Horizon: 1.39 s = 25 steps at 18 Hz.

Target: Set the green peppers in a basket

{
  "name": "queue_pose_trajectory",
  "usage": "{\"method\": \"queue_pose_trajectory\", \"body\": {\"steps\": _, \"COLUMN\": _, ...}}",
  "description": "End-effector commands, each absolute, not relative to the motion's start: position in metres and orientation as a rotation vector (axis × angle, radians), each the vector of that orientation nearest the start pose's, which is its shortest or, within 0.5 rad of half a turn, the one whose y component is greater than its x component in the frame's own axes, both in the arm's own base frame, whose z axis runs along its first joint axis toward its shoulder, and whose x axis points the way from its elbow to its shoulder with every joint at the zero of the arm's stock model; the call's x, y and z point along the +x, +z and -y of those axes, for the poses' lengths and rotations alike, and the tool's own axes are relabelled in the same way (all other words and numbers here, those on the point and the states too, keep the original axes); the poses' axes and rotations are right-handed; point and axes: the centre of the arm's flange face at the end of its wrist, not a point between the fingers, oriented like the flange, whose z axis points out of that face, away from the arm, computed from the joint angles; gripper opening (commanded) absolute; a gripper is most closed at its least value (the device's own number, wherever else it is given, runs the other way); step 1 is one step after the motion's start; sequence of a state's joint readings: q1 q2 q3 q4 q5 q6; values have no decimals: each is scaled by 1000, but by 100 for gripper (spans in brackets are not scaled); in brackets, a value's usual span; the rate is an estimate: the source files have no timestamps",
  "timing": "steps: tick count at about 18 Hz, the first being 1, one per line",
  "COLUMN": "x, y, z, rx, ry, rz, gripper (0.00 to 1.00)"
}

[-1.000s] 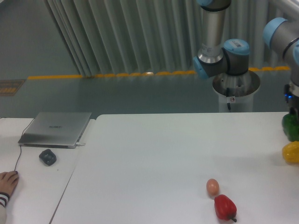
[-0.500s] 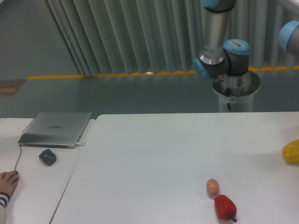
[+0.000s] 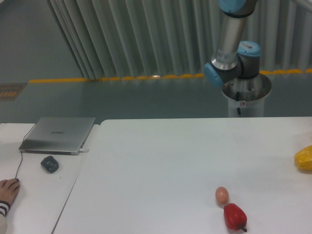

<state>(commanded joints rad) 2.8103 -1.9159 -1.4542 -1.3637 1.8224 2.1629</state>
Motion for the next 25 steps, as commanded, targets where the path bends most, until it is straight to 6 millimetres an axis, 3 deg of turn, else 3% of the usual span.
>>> {"method": "queue_pose_trajectory", "body": {"steps": 2, "x": -556, "y": 376, "z": -306, "rx": -3038, "ry": -63, "rz": -1504, "gripper": 99}}
{"method": "queue_pose_trajectory", "body": {"steps": 8, "x": -557, "y": 382, "z": -299, "rx": -3045, "ry": -47, "rz": -1490, "gripper": 100}}
{"method": "queue_pose_trajectory", "body": {"steps": 16, "x": -545, "y": 394, "z": -316, "rx": -2940, "ry": 24, "rz": -1399, "gripper": 100}}
{"method": "queue_pose_trajectory", "body": {"steps": 20, "x": -521, "y": 405, "z": -346, "rx": -2911, "ry": 63, "rz": -1289, "gripper": 100}}
{"method": "queue_pose_trajectory", "body": {"steps": 25, "x": -489, "y": 412, "z": -383, "rx": -2909, "ry": 79, "rz": -1317, "gripper": 100}}
